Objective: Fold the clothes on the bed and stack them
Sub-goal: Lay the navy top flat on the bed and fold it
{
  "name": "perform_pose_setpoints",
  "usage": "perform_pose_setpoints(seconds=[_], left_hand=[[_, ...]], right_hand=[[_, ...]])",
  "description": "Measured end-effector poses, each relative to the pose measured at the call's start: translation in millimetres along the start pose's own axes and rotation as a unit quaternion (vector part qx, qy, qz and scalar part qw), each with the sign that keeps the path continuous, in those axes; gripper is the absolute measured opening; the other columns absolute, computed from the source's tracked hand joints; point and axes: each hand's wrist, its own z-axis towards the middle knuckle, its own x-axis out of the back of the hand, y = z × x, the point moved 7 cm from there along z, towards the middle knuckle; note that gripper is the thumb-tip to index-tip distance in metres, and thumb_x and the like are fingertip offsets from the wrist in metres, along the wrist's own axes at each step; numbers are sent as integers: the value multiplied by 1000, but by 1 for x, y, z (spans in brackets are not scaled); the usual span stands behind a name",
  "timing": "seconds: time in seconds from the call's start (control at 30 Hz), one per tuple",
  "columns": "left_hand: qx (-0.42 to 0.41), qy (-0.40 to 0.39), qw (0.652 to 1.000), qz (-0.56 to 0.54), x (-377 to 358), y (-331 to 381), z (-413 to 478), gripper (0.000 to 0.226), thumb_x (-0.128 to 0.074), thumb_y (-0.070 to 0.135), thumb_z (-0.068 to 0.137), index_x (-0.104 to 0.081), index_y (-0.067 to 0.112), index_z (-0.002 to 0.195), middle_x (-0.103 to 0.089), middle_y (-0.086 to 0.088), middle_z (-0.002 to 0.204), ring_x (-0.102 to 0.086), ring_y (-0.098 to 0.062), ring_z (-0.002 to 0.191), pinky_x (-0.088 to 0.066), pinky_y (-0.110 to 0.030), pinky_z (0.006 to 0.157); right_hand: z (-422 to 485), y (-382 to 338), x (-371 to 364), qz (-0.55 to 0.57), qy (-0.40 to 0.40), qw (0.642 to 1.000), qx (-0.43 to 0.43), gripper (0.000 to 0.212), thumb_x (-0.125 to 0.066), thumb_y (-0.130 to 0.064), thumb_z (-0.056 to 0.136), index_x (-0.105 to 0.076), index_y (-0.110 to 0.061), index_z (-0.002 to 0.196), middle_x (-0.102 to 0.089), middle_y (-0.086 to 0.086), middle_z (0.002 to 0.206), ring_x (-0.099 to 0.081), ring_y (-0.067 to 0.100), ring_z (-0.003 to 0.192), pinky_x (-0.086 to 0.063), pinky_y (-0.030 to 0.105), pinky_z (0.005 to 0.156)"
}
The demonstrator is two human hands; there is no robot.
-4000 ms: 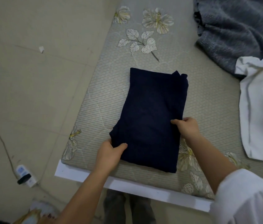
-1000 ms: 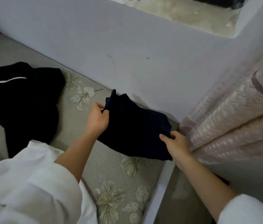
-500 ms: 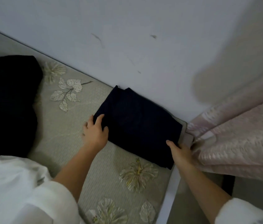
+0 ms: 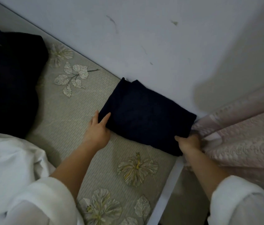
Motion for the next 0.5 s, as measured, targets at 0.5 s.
perform_pose_setpoints(seconds=[0.5], left_hand=[[139, 44, 818, -556, -4, 20, -15, 74, -55, 6, 91, -17, 22, 152, -34, 1, 151, -45, -10, 118, -40, -28, 96]], right_hand=[[-29, 25, -5, -68, -107, 992, -23, 43, -69, -45, 83, -58, -8, 100, -62, 9, 86, -57, 23, 60, -47, 23, 40]])
